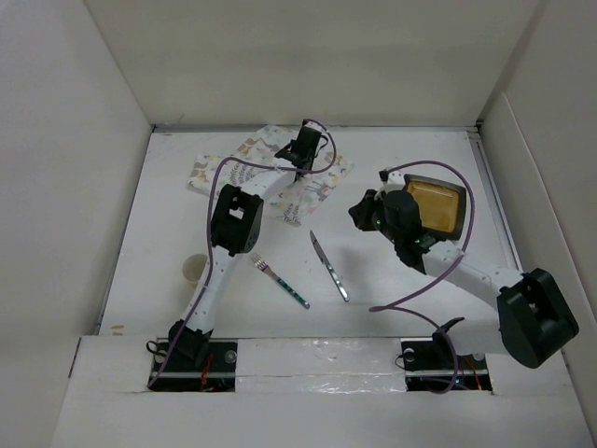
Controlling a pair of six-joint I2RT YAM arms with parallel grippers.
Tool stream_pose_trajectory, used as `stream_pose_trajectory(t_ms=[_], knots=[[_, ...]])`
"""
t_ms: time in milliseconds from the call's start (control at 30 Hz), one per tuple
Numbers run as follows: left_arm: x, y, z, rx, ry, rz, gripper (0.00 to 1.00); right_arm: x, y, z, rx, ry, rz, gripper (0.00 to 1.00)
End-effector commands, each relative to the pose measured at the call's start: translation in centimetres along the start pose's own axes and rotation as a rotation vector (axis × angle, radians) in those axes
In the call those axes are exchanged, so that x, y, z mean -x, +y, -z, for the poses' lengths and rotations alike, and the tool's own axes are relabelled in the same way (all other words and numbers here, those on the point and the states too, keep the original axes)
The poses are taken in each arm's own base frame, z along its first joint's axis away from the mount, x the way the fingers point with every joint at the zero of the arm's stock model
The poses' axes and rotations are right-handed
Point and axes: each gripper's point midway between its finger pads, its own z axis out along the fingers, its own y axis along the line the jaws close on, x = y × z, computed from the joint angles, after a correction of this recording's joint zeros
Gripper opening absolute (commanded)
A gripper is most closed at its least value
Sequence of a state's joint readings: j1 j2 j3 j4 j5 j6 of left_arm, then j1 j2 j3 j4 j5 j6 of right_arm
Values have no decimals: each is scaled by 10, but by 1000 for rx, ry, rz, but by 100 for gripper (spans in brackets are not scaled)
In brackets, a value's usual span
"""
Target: Set the dinner table for one person
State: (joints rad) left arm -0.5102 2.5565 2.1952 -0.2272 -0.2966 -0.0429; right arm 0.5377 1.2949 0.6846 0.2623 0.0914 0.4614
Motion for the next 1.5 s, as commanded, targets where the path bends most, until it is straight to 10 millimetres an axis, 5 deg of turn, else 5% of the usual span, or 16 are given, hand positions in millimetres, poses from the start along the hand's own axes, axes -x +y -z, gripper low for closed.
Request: stream_pose_trajectory(t_ms=[0, 367, 500, 533, 600, 633, 667, 700, 767, 833, 867, 933, 967, 1000, 1167, 1467], knots=[[28, 2, 8, 10, -68, 5, 0, 33, 18, -4, 52, -85, 6, 18], [81, 22, 60, 42, -204, 72, 0, 37, 5, -21, -44, -87, -2, 20], [96, 32, 88, 22, -247, 129, 0, 46, -14, -46, -156, -68, 10, 42], [109, 35, 104, 13, -276, 144, 0, 30, -27, -59, -202, -8, 22, 51], [106, 38, 113, 13, -281, 157, 0, 49, -34, -78, -232, -21, 16, 54], [117, 42, 129, 7, -308, 170, 0, 27, -50, -93, -278, 57, 28, 57], [110, 44, 131, 9, -294, 168, 0, 25, -57, -102, -302, 76, 27, 57], [109, 46, 136, 13, -294, 181, 0, 45, -60, -114, -319, 51, 19, 57], [104, 51, 150, 12, -293, 196, 0, 20, -84, -133, -379, 161, 22, 58], [104, 56, 170, 1, -304, 231, 0, 37, -92, -150, -388, 162, 8, 58], [88, 58, 170, 8, -280, 234, 0, 18, -100, -159, -410, 218, 12, 58], [90, 61, 189, -13, -300, 301, 0, 19, -116, -170, -445, 230, 11, 58], [74, 61, 189, -13, -273, 305, 0, 26, -112, -175, -450, 250, 6, 58], [69, 63, 191, -9, -270, 314, 0, 11, -124, -183, -469, 295, -2, 58], [43, 72, 215, -17, -288, 406, 0, 24, -120, -203, -444, 297, -16, 58], [18, 91, 258, 22, -359, 490, 0, -7, -127, -220, -481, 394, -43, 54]])
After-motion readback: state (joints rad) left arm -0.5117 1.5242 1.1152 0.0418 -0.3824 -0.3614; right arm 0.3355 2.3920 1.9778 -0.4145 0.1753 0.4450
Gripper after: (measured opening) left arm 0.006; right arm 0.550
